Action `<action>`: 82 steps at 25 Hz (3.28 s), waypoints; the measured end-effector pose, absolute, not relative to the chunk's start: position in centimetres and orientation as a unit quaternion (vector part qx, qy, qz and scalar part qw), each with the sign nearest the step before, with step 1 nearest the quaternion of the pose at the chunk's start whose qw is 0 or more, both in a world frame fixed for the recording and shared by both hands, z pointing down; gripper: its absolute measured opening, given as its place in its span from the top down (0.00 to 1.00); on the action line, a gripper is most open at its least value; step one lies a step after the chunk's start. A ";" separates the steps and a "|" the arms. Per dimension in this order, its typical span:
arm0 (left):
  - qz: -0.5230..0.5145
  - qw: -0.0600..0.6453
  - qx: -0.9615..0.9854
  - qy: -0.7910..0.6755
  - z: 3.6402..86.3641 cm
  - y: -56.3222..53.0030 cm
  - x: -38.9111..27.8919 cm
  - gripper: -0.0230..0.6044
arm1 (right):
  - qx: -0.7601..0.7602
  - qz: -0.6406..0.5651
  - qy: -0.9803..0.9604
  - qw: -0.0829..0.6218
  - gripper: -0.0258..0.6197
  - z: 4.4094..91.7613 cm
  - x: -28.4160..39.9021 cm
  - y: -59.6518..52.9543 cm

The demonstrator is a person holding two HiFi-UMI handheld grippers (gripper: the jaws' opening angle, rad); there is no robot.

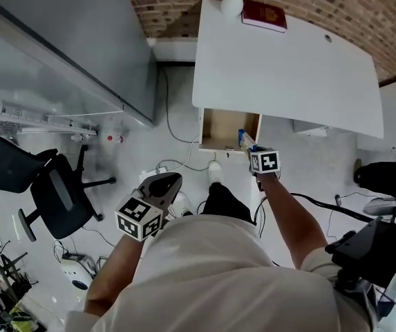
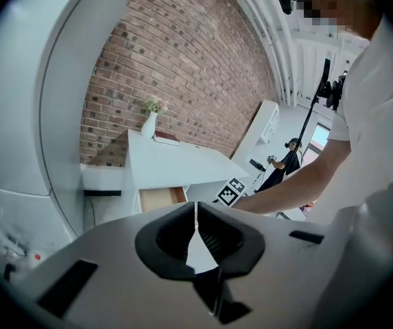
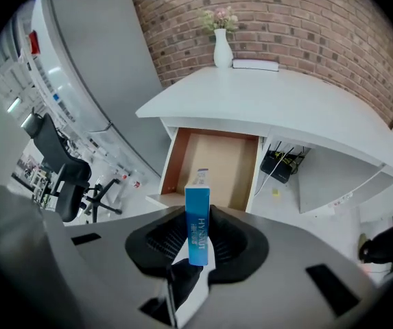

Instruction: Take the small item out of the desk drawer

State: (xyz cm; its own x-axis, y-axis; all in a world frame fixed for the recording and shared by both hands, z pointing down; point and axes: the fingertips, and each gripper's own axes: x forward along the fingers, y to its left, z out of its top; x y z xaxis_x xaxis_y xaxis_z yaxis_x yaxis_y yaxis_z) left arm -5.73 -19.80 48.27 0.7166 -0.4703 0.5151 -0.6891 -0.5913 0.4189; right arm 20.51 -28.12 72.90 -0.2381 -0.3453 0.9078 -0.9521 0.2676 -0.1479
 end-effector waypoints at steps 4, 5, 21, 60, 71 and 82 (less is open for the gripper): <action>0.173 0.303 0.878 -0.327 47.2 -17.0 -7.4 0.92 | 0.466 0.373 -0.698 0.396 0.79 70.0 18.4 -24.3; 0.170 0.302 0.880 -0.325 47.0 -16.4 -7.7 0.92 | 0.465 0.370 -0.700 0.396 0.79 69.4 17.9 -23.4; 0.125 0.287 0.895 -0.316 44.3 -8.1 -12.9 0.92 | 0.453 0.344 -0.738 0.362 0.79 60.5 10.6 -11.1; 0.151 0.277 0.905 -0.285 47.4 -0.4 -14.2 0.92 | 0.458 0.351 -0.754 0.313 0.79 56.6 6.2 -0.1; 0.150 0.278 0.905 -0.285 47.6 -0.5 -14.0 0.92 | 0.461 0.350 -0.755 0.309 0.79 56.5 6.3 -0.6; 0.150 0.282 0.905 -0.281 47.7 -0.9 -13.9 0.92 | 0.464 0.352 -0.752 0.310 0.79 56.5 6.3 -0.8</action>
